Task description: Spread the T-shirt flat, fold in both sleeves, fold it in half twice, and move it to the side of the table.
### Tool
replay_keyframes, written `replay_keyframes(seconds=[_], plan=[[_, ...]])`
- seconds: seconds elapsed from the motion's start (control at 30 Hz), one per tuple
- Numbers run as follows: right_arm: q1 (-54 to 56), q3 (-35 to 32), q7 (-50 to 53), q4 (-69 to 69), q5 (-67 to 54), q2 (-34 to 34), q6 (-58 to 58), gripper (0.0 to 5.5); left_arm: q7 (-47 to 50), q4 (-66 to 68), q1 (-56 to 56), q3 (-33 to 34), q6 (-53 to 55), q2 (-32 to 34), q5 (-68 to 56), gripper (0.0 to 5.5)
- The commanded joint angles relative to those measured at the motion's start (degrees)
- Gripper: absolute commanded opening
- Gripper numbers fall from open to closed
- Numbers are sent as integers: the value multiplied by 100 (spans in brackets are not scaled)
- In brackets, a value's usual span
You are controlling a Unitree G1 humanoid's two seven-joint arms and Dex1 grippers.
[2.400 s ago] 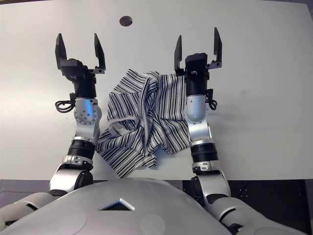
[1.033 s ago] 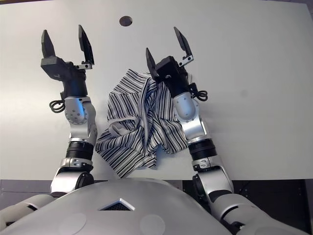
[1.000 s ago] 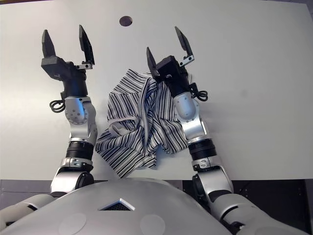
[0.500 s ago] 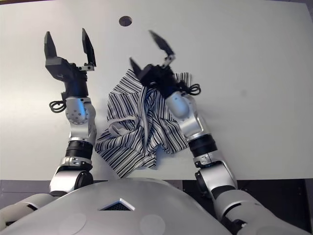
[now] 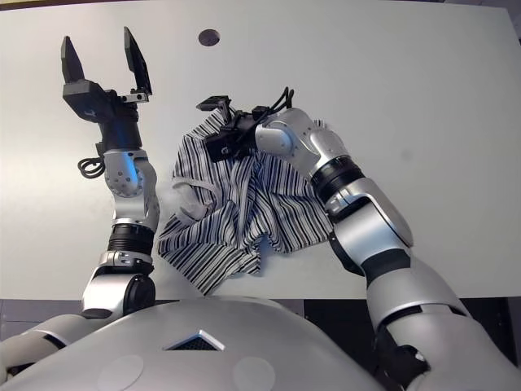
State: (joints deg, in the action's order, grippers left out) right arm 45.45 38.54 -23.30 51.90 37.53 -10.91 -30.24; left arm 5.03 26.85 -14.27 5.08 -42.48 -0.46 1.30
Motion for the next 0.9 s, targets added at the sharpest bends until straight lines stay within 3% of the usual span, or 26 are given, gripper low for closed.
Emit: replay_keyframes(seconds=[0.03, 0.3, 0.47, 0.67, 0.8, 0.9], plan=[[114, 76, 550, 1664, 226, 460, 803, 456, -60, -53, -41, -13, 24, 18, -49, 479], [267, -1649, 1535, 2745, -999, -979, 2382, 456, -13, -71, -90, 89, 33, 214, 60, 479], [125, -2344, 1928, 2742, -1441, -982, 2677, 456, -30, 92, -188, 55, 95, 564, 388, 479], [296, -3358, 2322, 2495, -2296, -674, 1890, 456, 175, 895, -522, -646, 594, 1204, 1918, 479], [-316, -3291, 2472, 1594, -2215, -922, 523, 456, -243, 1191, -825, -1702, 889, 1799, 3217, 479], [-1360, -3199, 2175, -264, -2199, -1161, 65, 456, -946, 1155, -899, -2277, 787, 2193, 3557, 479]])
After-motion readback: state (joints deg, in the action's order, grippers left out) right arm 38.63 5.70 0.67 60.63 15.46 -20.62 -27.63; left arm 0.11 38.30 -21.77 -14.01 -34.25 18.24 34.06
